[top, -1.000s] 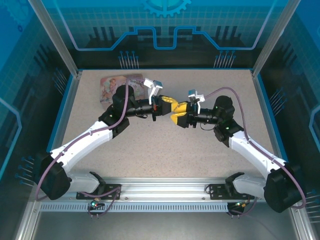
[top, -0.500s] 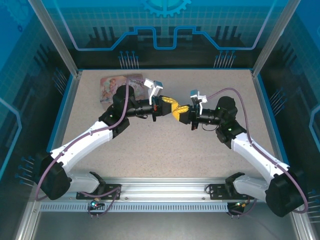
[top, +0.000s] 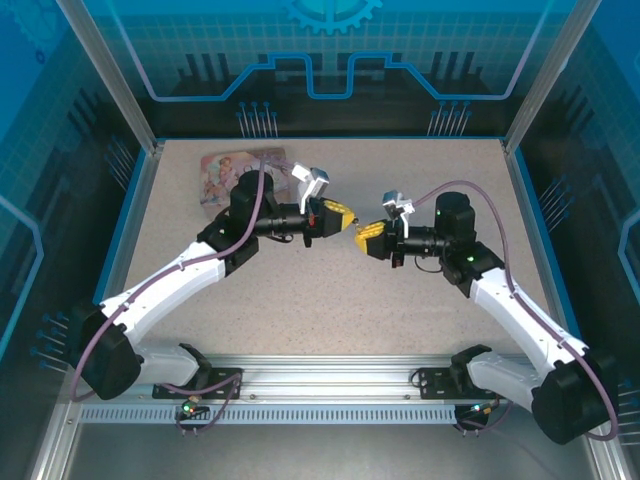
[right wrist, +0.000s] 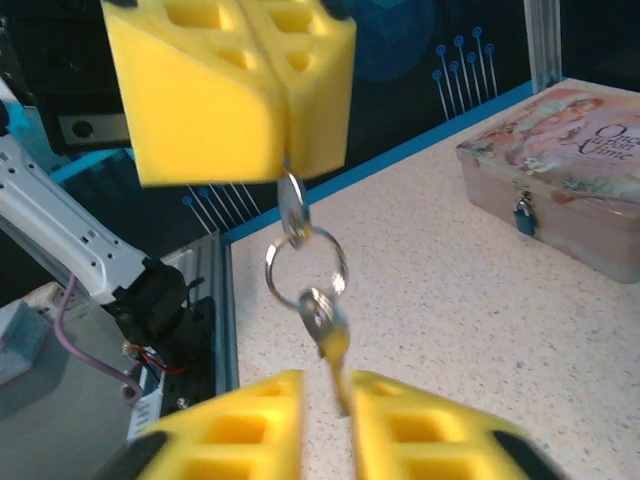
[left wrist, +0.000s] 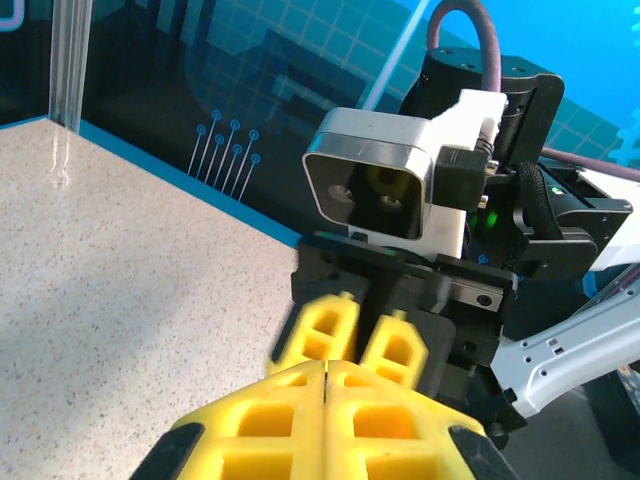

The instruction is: Unlock the padlock with the key

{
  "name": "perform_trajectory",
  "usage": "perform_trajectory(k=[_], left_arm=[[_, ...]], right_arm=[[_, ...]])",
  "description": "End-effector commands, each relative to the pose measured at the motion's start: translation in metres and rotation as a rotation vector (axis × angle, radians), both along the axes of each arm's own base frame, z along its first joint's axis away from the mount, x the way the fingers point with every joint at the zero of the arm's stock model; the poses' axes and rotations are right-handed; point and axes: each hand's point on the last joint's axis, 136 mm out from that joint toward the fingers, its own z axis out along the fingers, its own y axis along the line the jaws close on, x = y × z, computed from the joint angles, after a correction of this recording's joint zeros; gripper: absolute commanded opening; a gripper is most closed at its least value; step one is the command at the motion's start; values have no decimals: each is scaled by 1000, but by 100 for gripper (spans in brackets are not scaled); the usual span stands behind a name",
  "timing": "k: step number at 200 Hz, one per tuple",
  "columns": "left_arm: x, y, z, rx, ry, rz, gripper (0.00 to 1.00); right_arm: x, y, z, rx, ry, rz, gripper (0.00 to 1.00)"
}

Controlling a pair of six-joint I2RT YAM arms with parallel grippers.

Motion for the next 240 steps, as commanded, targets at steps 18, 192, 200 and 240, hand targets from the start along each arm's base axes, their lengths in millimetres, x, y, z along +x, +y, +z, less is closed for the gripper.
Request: perform_trajectory(k=[18, 192, 200, 240], left_arm=[[-4, 10, 21, 75, -79, -12, 0], [-44, 16, 31, 308, -39, -240, 0], [-44, 15, 30, 308, -36, -242, 0], [-44, 14, 31, 300, -45, -248, 0]], right_arm=[[-18, -20, 13, 21, -87, 52, 46], [-20, 39, 77, 316, -317, 164, 68], [-21, 41, 76, 313, -313, 169, 66], [-15, 43, 71, 289, -302, 162, 57]])
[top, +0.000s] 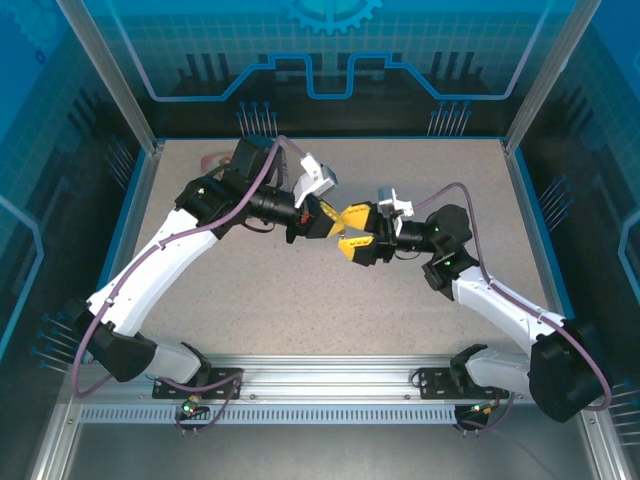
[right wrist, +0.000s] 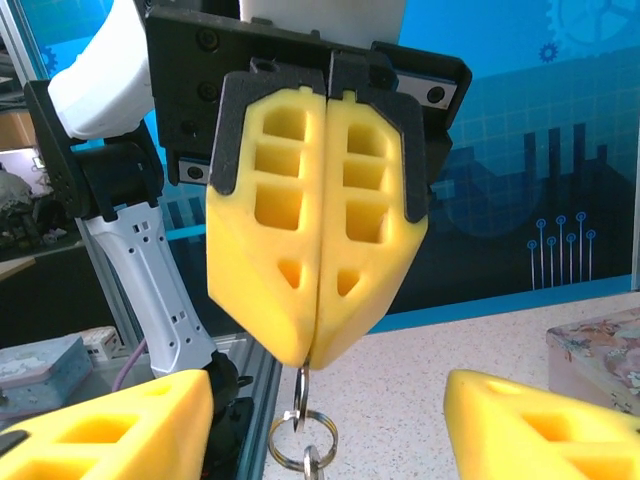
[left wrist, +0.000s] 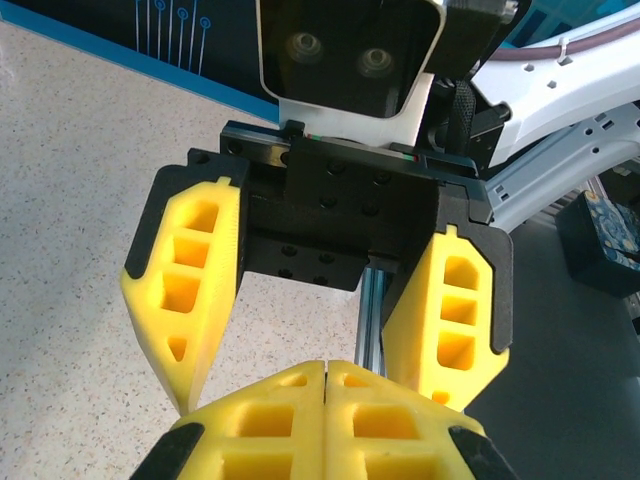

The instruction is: Unlock the padlock with the key

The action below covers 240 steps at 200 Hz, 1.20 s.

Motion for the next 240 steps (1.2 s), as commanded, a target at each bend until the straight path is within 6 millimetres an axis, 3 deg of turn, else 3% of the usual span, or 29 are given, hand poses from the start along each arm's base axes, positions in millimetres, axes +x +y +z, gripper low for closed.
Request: perform_trajectory(k=[1, 71, 155, 181, 240], left_arm=[[-6, -2, 9, -20, -27, -40, 0], [-7, -1, 11, -22, -38, -39, 0], [-5, -1, 7, -8, -38, -36, 0], [-4, -1, 8, -12, -43, -34, 0], [-3, -1, 7, -13, -43, -31, 0]], right_arm=[[2, 2, 9, 4, -36, -8, 57], [4, -1, 6, -10, -21, -10, 28], [-1, -9, 10, -17, -31, -6, 28], [-2, -7, 10, -25, -29, 14, 15], [-3, -1, 9, -28, -26, 32, 8]])
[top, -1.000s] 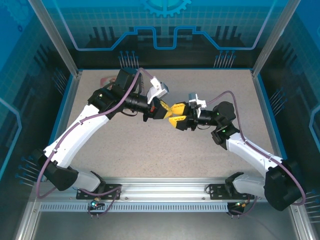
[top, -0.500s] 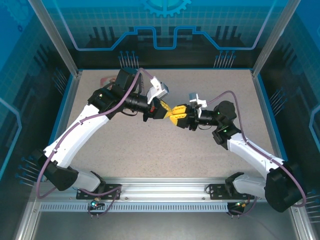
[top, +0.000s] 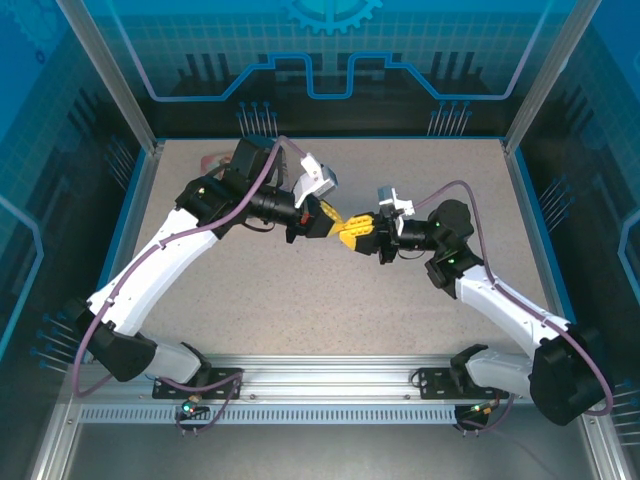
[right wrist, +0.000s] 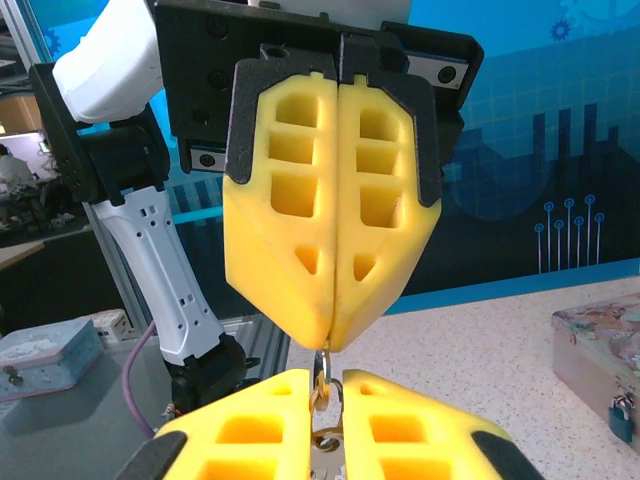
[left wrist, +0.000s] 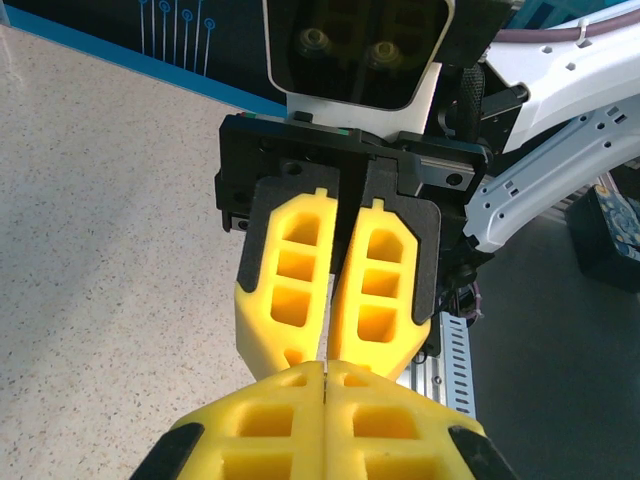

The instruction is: Unlock the padlock with the key

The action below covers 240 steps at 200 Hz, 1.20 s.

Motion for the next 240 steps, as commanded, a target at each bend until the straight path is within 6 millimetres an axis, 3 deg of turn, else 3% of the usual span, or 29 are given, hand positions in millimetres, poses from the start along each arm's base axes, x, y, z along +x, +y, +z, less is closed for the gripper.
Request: perform_trajectory(k=[1, 18, 32, 75, 111, 147, 201, 212, 240], left_arm=[[-5, -2, 9, -20, -20, -30, 0], [-5, -2, 8, -19, -20, -31, 0], [-4, -2, 8, -19, -22, -30, 0], [-3, -1, 8, -17, -27, -25, 0], [0, 0, 10, -29, -36, -14, 17], [3, 0, 13, -46, -45, -8, 19], [13, 10, 25, -98, -89, 72, 47], [20, 19, 34, -133, -116, 125, 56], [49, 55, 48, -225, -140, 343, 64]], right_arm=[[0, 3, 13, 13, -35, 10, 8], [-1, 2, 15, 16, -40, 9, 6], [-1, 2, 16, 15, -43, 9, 0], [3, 0, 11, 10, -26, -27, 0], [8, -1, 7, -12, 26, -56, 0], [11, -1, 1, -31, 52, -59, 0], [18, -5, -2, -28, 68, -98, 0], [24, -7, -5, -36, 87, -128, 0], [45, -18, -25, -101, 178, -242, 0]])
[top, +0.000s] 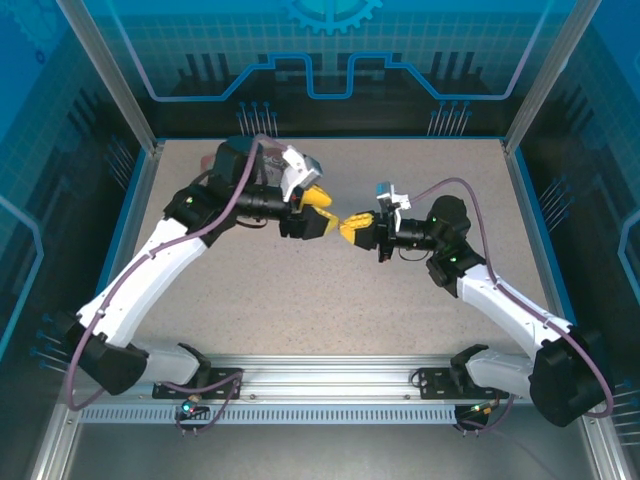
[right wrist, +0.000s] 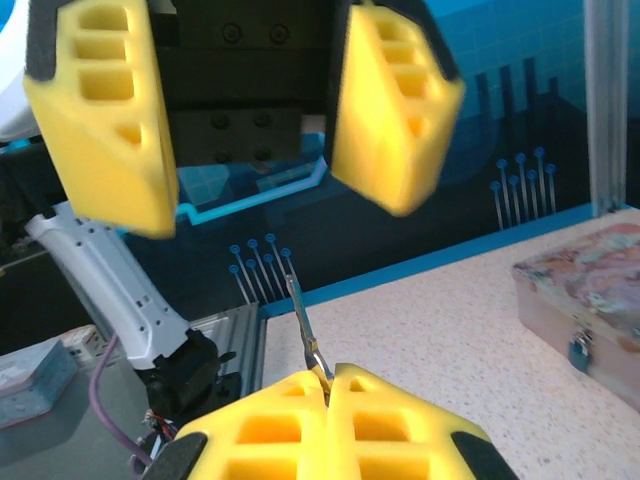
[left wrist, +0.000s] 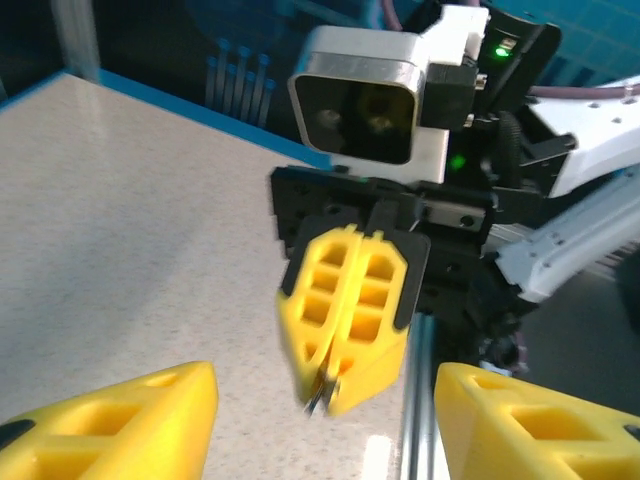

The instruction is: Unlock the padlock with the key

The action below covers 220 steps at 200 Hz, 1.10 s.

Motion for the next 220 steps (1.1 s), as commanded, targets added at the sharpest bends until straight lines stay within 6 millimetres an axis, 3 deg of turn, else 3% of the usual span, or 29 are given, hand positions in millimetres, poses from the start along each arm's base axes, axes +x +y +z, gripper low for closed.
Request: perform_trajectory(k=[1, 13, 28, 57, 69, 119, 156, 220], left_arm=[[23, 31, 37, -134, -74, 188, 65], [41, 51, 33, -164, -37, 303, 69], [71, 84, 16, -166, 52, 488, 75], [126, 162, -45, -100, 257, 853, 84], [142, 188, -69, -31, 286, 952, 92], [206, 302, -126, 98, 373, 1278, 99], [246, 346, -166, 139, 457, 1345, 99], [292, 363, -232, 255, 566, 1329, 99]], right_arm=[[22, -13, -8, -52, 56, -127, 0], [34, -21, -23, -99, 108, -200, 0], [50, -32, -48, -177, 196, -307, 0], [63, -50, -90, -290, 309, -430, 0], [65, -55, -104, -328, 349, -462, 0], [60, -67, -129, -392, 414, -501, 0], [57, -74, -134, -412, 428, -518, 0], [60, -83, -139, -389, 461, -533, 0]])
